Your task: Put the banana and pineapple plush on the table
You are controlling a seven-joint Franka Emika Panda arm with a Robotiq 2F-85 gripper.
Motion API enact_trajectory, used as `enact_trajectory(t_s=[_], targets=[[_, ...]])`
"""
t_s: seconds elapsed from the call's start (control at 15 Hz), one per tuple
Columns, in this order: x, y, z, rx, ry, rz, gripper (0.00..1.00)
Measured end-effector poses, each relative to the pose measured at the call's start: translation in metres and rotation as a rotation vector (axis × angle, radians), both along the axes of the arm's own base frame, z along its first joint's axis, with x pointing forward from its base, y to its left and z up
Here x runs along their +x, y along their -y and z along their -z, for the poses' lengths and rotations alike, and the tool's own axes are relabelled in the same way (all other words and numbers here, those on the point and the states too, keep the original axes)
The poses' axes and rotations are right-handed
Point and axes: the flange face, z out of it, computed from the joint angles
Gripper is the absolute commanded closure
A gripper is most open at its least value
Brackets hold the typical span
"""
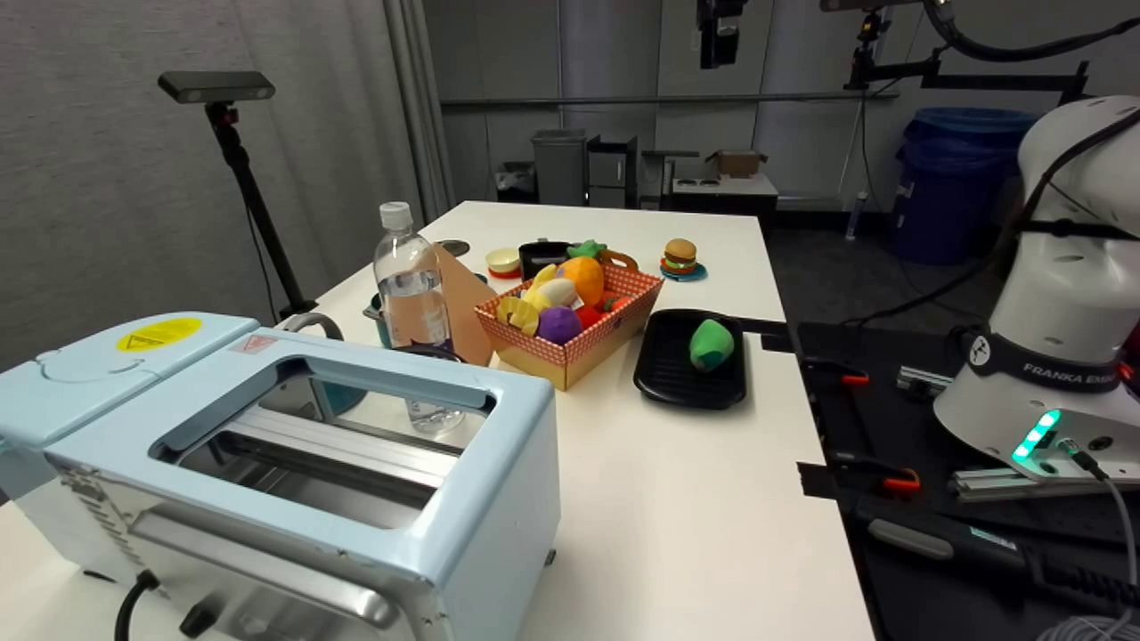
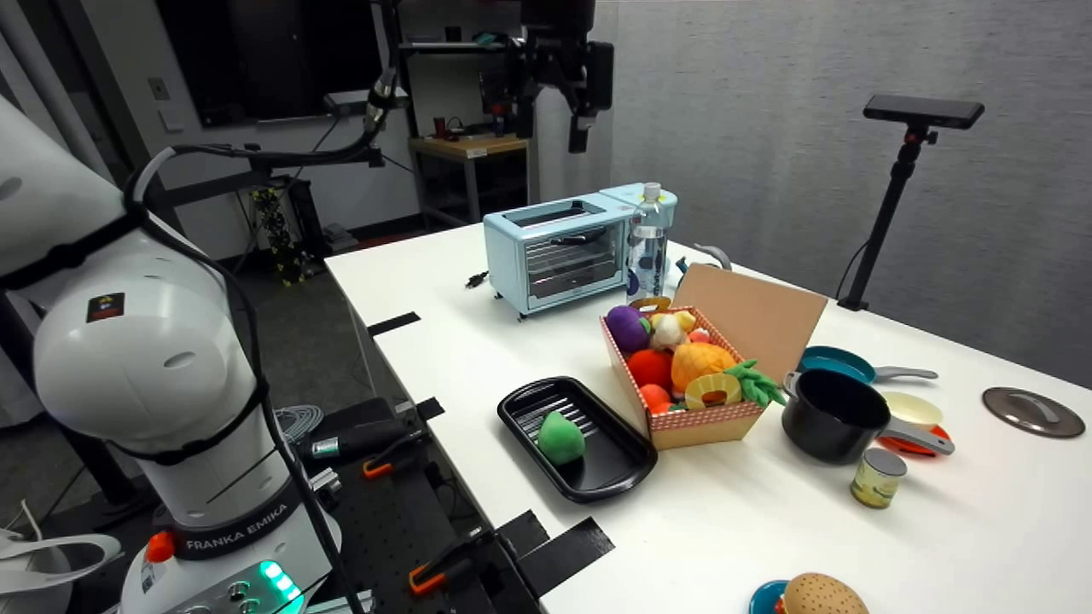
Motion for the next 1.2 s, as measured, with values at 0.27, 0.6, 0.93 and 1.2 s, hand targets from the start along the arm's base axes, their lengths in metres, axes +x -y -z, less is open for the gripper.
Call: enact_trajectory(t_s=[0.27, 0.6, 0.93, 1.2], targets=[[0.004, 0.016, 0.005, 0.004, -0.006, 0.034, 0.00], [0.025, 0.029, 0.023, -0.020, -0.012, 0.056, 0.00], [0.059, 0.032, 0.055, -0.042, -0.028, 0.055, 0.00], [0.080, 0.033, 0.080, -0.046, -0.059, 0.054, 0.00]])
